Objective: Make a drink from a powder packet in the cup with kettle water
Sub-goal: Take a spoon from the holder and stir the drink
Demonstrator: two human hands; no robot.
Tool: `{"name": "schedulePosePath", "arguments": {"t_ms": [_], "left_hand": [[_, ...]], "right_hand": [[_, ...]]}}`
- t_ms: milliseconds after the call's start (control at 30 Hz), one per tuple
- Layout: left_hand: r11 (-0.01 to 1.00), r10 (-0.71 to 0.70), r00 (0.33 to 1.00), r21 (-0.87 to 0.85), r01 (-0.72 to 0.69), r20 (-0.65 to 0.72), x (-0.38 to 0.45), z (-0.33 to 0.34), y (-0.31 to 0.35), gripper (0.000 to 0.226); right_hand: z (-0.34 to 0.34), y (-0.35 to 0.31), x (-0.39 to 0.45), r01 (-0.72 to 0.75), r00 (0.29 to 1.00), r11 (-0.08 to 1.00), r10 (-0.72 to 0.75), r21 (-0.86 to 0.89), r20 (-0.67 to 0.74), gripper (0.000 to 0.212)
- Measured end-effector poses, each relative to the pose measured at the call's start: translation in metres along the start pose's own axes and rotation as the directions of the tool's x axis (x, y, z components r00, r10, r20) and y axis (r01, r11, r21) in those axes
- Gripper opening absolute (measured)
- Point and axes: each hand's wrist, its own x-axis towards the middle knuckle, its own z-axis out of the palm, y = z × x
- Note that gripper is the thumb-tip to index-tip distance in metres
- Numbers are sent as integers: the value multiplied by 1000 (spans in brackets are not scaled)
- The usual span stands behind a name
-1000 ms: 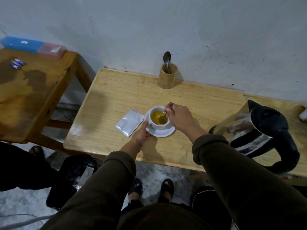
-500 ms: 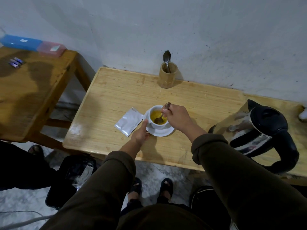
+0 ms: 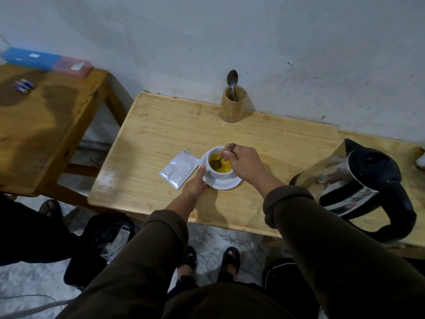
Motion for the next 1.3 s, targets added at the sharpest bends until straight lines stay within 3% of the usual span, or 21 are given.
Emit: {"name": "schedulePosePath", "arguments": {"t_ms": [333,700,933,1133,1300], "left_hand": [[1000,-22,999,-9,22,-24,-2,0,1,62],[1000,-17,1000,-8,16,-20,-4,1,3,59],[1000,-16,999,-4,15,-32,-5,1,3,61],[1000,-5,999,16,5,-32,-5,1,3,62],[1000,-3,999,15,3,-34,-7,2,4,59]], "right_hand": [[-3,4,2,-9,997,997,3,-76,-78,27],[-5,0,0,11,1000,1000,-10,-20,9,28],[-11,4,-2,-1,997,1000,-1,-31,-80,27],[-6,1,-4,17,1000,999,-16,50,-16,24],[-7,0,-2,8,1000,1000,-8,-7,6,27]]}}
